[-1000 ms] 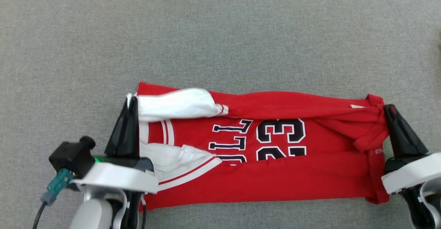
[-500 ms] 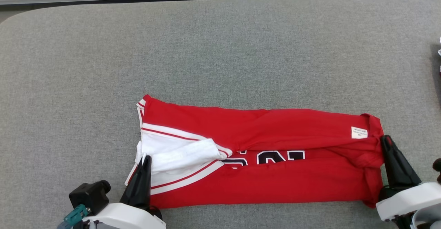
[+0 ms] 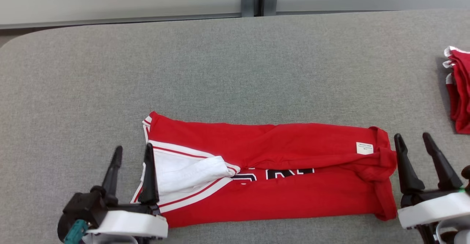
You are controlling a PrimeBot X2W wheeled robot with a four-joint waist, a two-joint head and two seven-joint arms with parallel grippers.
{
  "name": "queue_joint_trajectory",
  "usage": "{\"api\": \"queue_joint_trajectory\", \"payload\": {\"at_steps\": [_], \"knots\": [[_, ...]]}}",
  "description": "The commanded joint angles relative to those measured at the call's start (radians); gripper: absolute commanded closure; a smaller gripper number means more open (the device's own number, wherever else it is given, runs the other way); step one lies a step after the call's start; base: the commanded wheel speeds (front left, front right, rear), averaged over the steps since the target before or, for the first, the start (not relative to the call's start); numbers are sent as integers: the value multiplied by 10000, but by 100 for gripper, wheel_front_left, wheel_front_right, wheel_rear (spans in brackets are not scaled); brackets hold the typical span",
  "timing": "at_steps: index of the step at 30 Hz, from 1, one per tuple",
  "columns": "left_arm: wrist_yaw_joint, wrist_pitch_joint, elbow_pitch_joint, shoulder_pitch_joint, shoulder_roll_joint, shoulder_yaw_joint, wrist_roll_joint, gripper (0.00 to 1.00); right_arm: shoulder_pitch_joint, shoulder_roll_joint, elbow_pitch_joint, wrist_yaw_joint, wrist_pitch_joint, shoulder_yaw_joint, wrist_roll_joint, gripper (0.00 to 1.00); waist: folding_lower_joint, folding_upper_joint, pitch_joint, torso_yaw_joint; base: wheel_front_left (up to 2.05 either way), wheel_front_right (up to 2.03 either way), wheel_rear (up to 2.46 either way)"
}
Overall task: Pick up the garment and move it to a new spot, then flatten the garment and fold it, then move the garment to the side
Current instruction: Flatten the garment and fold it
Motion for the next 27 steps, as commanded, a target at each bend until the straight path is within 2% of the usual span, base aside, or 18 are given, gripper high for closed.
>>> {"api": "queue_joint_trajectory", "payload": {"at_steps": [1,7,13,27], "knots": [[70,-129,-58,-254,82,122,143,0,-159,-15,-134,1,-28,-98,-196,0,0,-1,-119,-72,0,0,0],[-158,-337,104,-781,221,338,750,0,-84,246,-826,1,406,-163,-876,0,0,-1,-744,-214,0,0,0],[-175,-344,533,-598,445,444,1094,0,384,391,-1050,1,718,-67,-1157,0,0,-1,-1215,-233,0,0,0],[-80,-178,990,-620,678,256,1276,0,689,490,-1389,1,1131,-47,-1326,0,0,-1,-1213,-176,0,0,0]]}}
